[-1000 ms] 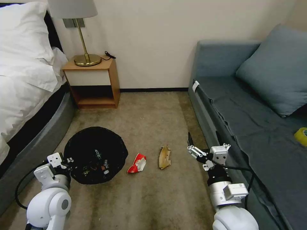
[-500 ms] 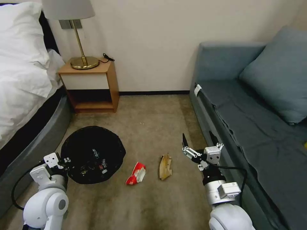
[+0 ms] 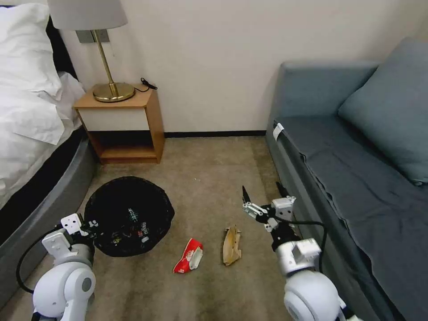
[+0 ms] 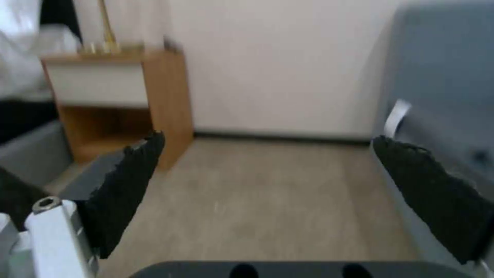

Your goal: Pick up the trash bin, then pick up the garbage on the floor and place it into the trash bin.

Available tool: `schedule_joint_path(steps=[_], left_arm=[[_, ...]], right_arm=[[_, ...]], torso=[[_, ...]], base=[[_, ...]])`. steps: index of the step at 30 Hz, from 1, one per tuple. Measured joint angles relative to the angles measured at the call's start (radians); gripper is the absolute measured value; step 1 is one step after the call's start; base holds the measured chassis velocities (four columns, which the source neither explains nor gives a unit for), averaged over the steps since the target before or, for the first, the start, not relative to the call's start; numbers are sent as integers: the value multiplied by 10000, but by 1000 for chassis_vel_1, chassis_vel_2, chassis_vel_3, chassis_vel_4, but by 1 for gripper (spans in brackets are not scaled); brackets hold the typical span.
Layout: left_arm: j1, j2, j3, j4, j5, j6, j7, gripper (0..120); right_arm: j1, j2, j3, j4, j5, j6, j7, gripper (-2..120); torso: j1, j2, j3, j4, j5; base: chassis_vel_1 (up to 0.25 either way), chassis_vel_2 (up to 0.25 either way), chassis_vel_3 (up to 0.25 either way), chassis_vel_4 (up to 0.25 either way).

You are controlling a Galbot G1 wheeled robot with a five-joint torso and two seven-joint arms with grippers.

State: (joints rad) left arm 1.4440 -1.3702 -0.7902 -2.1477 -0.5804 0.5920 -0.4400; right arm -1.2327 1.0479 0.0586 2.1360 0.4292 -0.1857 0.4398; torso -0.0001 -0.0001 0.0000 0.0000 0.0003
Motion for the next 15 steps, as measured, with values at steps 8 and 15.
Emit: schedule_joint_path(steps=[8,15], left_arm=[[-94,-85,106,143,18,-4,13,2],[-170,-113,163,398,73,-99,89,2]], right_arm=[[3371,-1028,-2298,-1600,5491,-3005,2678,100],[5547,-713,-3922,-3677,8664,-4396,4328,100]], torso=[[0,1,1,0,-2],[1,0,1,2,-4]], base=[[0,0,0,0],[0,0,0,0]])
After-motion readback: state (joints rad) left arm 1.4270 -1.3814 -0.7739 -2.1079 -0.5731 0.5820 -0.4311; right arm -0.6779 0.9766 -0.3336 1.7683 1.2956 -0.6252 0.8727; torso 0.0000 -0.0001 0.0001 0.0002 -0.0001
